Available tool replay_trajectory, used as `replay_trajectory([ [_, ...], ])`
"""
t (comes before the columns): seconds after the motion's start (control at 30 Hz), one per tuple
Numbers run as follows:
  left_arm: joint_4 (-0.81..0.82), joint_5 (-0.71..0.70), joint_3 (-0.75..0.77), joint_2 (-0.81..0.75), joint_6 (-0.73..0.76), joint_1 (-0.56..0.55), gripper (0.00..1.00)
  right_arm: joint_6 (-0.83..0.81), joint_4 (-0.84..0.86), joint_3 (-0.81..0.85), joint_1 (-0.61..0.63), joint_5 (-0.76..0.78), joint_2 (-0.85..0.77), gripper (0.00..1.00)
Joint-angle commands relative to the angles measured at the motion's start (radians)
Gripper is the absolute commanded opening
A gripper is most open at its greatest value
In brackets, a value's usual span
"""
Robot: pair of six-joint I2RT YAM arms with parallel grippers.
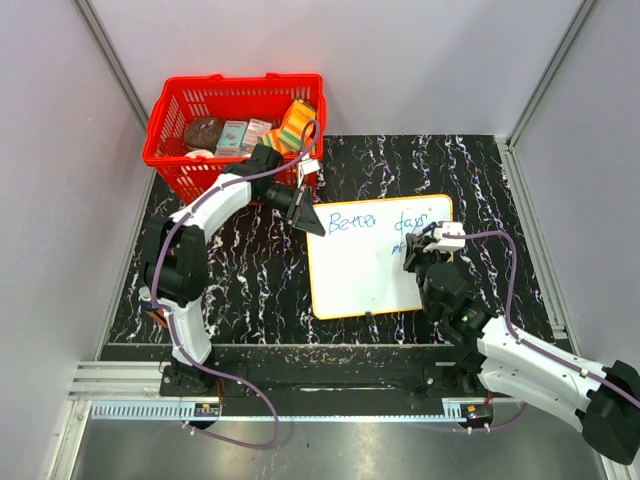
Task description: Write a sentence on the whiteboard
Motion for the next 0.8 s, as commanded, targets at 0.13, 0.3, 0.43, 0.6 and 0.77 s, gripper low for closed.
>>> replay_trajectory([
  [0.13,0.044,-0.197,0.020,-0.035,0.097,-0.007,0.00,0.050,-0.072,-0.019,-0.007,-0.005,-0.042,0.00],
  [0.3,0.044,-0.197,0.022,-0.035,0.097,-0.009,0.00,0.055,-0.107,-0.021,-0.007,0.014,-0.062,0.00],
  [0.43,0.044,-0.197,0.020,-0.037,0.095,-0.009,0.00,0.047,-0.112,-0.018,-0.007,0.033,-0.070,0.00],
  [0.6,0.044,-0.199,0.019,-0.037,0.098,-0.009,0.00,0.035,-0.113,-0.004,-0.007,0.065,-0.071,0.00],
  [0.77,0.044,-0.196,0.020,-0.038,0.098,-0.009,0.00,0.007,-0.099,0.019,-0.007,0.079,-0.067,0.00],
])
